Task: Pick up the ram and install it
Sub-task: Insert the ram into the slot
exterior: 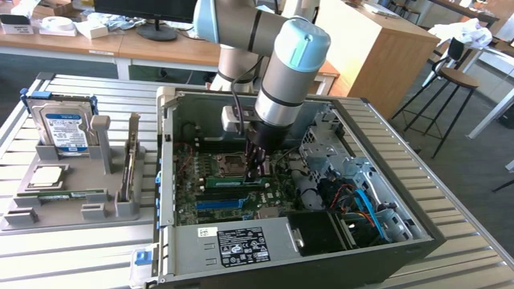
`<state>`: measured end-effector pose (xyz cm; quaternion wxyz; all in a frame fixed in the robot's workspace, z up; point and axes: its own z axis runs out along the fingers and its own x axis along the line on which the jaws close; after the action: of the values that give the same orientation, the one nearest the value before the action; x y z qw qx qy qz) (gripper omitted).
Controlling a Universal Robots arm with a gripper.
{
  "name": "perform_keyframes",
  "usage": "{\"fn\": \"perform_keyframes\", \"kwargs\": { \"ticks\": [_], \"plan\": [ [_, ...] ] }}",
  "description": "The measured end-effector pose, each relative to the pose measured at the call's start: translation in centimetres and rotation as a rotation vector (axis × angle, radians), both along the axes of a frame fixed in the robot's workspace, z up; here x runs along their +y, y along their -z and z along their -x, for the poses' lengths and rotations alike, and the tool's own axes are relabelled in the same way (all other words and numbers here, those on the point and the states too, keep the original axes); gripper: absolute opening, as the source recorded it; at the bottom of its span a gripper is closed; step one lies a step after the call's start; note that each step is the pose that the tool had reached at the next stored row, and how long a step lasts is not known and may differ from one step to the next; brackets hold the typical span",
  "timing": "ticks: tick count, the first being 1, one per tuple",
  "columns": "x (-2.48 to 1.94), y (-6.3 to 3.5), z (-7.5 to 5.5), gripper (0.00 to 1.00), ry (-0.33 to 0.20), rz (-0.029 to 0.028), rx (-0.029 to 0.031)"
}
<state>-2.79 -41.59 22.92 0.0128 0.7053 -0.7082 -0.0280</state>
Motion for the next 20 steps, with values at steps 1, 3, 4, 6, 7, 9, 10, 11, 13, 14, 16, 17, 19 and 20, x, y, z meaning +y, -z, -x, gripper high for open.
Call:
{"fn": "perform_keyframes", "kwargs": {
  "ticks": [1,3,4,6,7,9,10,11,13,14,16,17,19,20],
  "plan": [
    [0.00,0.01,0.00,0.11,-0.001,-0.0001,0.0003],
    [0.00,0.01,-0.01,0.11,-0.004,0.0000,0.0007],
    [0.00,0.02,-0.01,0.11,-0.005,0.0000,0.0009],
    [0.00,0.03,-0.01,0.11,-0.008,-0.0002,0.0012],
    [0.00,0.04,-0.01,0.11,-0.008,0.0000,0.0013],
    [0.00,0.04,-0.01,0.11,-0.009,0.0000,0.0013],
    [0.00,0.04,-0.01,0.11,-0.009,0.0000,0.0013],
    [0.00,0.07,-0.01,0.11,-0.009,-0.0001,0.0013],
    [0.01,0.17,-0.01,0.11,-0.009,-0.0004,0.0013],
    [0.00,0.22,-0.01,0.11,-0.009,-0.0002,0.0013],
    [0.00,0.34,-0.01,0.11,-0.009,-0.0001,0.0014],
    [0.00,0.39,-0.01,0.11,-0.009,0.0000,0.0014],
    [-0.01,0.41,-0.01,0.11,-0.009,0.0002,0.0014],
    [0.00,0.41,-0.01,0.11,-0.009,0.0002,0.0014]
  ]
}}
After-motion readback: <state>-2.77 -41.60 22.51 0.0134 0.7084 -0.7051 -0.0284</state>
